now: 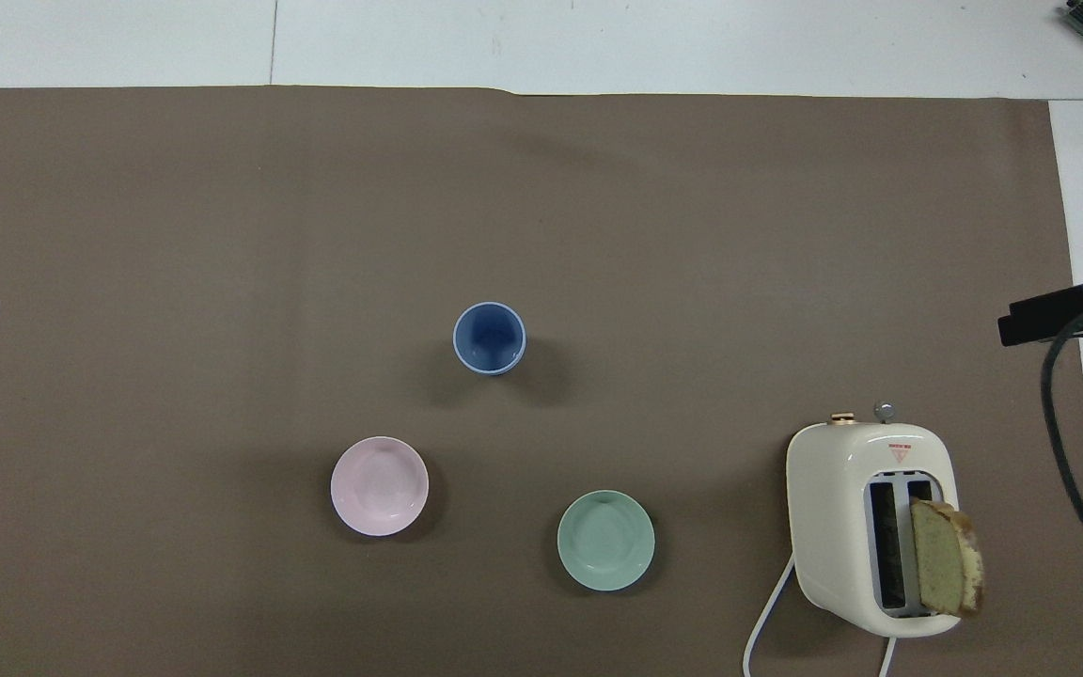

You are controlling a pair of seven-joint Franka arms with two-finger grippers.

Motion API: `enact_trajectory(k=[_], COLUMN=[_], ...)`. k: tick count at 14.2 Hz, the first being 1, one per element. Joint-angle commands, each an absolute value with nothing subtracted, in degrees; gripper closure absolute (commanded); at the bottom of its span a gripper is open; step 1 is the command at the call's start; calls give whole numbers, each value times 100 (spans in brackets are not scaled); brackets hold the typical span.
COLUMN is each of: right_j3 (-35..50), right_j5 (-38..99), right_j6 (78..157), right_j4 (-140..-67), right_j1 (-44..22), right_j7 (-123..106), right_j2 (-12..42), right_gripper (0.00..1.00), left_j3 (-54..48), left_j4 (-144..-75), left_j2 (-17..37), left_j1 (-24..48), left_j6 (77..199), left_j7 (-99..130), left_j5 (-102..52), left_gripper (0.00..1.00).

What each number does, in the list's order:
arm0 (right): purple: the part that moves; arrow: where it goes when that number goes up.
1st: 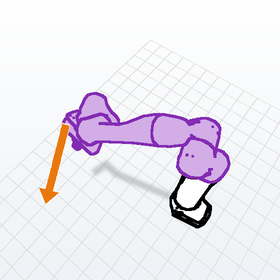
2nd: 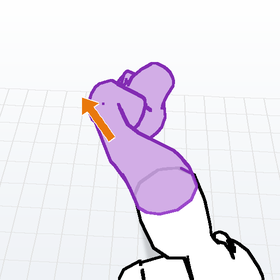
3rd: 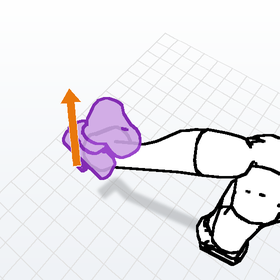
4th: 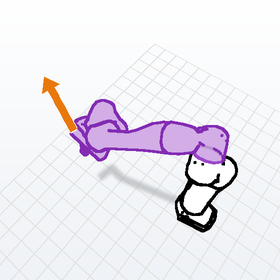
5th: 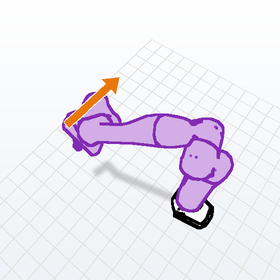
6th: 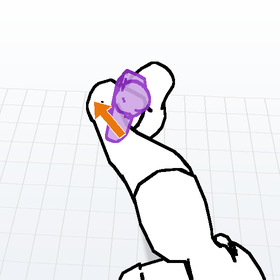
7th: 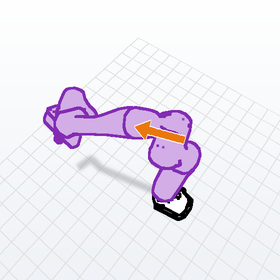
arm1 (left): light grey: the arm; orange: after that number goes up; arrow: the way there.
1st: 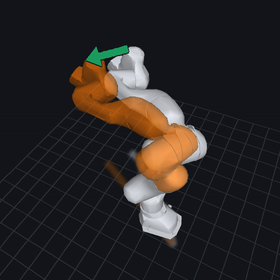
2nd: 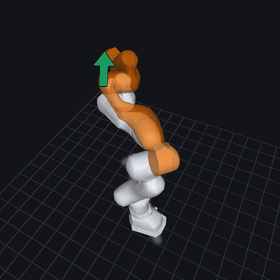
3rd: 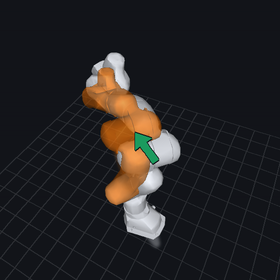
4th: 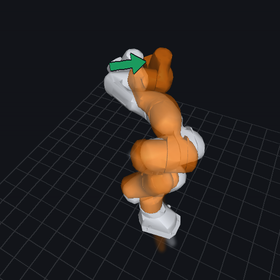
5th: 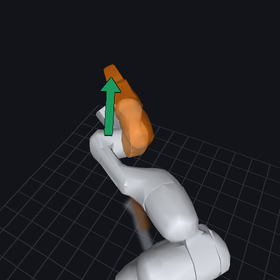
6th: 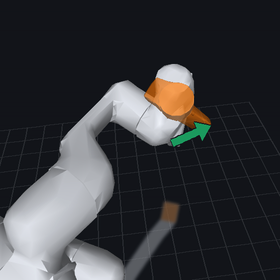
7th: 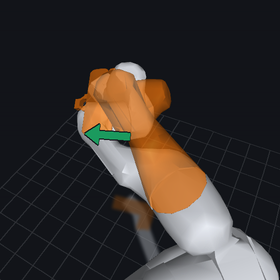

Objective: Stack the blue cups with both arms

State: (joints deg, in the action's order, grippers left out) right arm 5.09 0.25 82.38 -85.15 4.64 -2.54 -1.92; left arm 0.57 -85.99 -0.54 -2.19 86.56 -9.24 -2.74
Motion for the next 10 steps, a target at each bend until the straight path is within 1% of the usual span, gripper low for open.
enact_trajectory(k=[1, 4, 7, 10], right_j3=[589, 615, 615, 615], right_j5=[132, 324, 343, 290], right_j6=[8815, 8824, 8885, 8606], right_j4=[-9404, -9343, -9334, -8896], right_j1=[448, 404, 413, 431], right_j7=[-150, 385, 343, 334], right_j2=[-545, -510, -466, -159], right_gripper=[0, 0, 0, 0], left_j3=[53, 62, 62, 62], left_j4=[-8736, -8745, -8754, -8763], left_j2=[-176, -185, -185, -185], left_j1=[-220, -220, -220, -211], left_j6=[8604, 8596, 8596, 8596], left_j7=[-853, -835, -826, -826], left_j5=[-149, -149, -149, -149], left_gripper=[0, 0, 0, 0])
